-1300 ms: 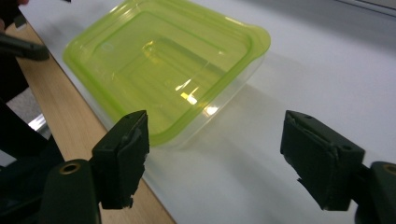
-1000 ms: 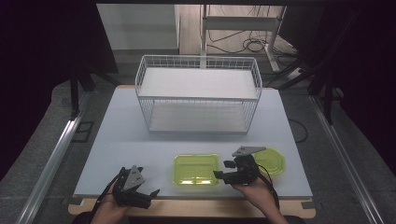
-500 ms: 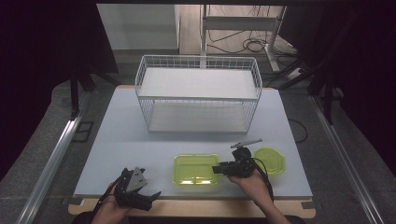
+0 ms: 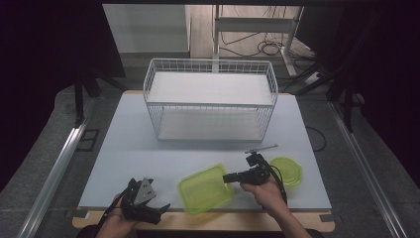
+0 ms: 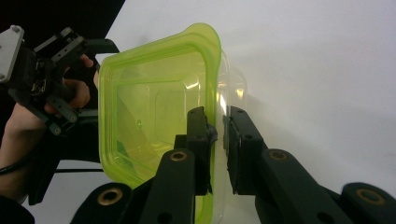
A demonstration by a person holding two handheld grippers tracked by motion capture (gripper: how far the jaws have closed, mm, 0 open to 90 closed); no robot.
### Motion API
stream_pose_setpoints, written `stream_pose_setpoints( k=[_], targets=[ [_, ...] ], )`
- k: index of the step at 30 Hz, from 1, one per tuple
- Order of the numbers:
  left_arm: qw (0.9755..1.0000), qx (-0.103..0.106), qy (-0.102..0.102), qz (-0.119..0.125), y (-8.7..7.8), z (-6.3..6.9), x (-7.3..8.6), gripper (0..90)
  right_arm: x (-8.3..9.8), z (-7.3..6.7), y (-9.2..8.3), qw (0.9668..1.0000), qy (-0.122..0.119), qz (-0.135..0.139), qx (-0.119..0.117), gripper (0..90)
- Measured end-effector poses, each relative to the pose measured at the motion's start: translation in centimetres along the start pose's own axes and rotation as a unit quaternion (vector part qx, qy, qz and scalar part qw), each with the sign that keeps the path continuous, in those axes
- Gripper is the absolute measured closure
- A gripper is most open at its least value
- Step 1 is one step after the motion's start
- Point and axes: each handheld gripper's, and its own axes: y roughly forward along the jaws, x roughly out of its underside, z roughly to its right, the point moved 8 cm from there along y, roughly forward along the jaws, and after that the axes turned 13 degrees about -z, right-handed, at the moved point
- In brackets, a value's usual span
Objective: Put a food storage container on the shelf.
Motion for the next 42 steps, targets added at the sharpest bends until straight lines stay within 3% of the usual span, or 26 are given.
stream_pose_setpoints(
  k=[8, 19, 33, 42],
  targets=[
    [1.0000, -0.003, -0.006, 0.002, -0.2, -0.4, 0.1, 4.0, -0.3, -0.3, -1.0, 0.9998, -0.007, 0.021, 0.000, 80.8],
    [0.9999, -0.006, -0.009, 0.001, -0.2, -0.6, 0.2, 3.8, -1.8, -1.5, -3.7, 0.9978, -0.025, 0.061, 0.005, 80.9],
    [0.9995, 0.003, -0.030, 0.008, -0.3, -1.0, 0.3, 1.9, -5.3, -3.1, -7.3, 0.9943, -0.039, 0.099, 0.002, 80.9],
    [0.9997, 0.001, -0.023, 0.002, -0.1, -0.9, 0.4, 1.6, -8.3, -5.0, -9.8, 0.9905, -0.057, 0.125, 0.005, 80.9]
  ],
)
